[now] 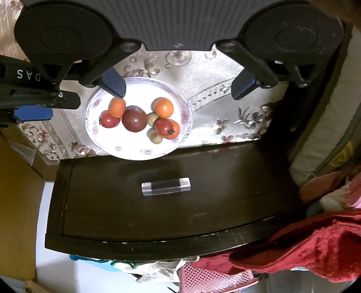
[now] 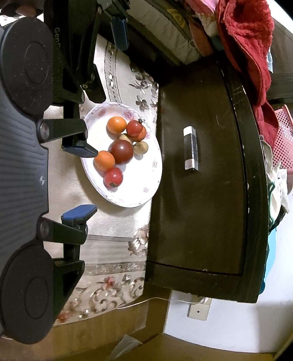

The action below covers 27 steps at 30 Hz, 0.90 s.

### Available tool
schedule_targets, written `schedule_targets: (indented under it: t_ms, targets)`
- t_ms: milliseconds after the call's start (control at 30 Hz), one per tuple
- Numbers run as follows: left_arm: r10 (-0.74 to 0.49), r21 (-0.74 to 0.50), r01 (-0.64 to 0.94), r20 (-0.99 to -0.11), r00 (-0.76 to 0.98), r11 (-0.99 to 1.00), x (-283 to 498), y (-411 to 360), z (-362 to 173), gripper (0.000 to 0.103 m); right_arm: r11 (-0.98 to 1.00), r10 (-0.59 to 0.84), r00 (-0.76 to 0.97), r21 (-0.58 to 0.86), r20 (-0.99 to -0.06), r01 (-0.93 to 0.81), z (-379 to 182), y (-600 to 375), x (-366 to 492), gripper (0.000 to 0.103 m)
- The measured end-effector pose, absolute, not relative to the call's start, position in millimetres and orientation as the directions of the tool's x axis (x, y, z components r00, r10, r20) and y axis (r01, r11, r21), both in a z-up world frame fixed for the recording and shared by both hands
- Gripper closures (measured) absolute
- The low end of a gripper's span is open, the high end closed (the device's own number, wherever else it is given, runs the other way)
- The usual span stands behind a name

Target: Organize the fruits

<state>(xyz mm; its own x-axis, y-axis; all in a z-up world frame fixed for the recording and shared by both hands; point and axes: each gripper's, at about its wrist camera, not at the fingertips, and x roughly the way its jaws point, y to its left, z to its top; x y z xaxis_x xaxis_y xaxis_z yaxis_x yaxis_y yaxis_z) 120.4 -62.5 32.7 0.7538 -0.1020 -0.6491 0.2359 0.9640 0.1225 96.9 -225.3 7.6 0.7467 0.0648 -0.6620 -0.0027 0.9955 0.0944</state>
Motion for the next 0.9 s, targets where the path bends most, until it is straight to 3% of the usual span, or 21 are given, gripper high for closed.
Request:
schedule_targets:
  t_ms: [900]
  targets:
    - [-0.097,0.071,0.203,-0.698,0.709,0.977,55,-42,25,0.000,0.997,0.063,0.717,0.070,-0.694,-0.021,10,-205,36,0.059]
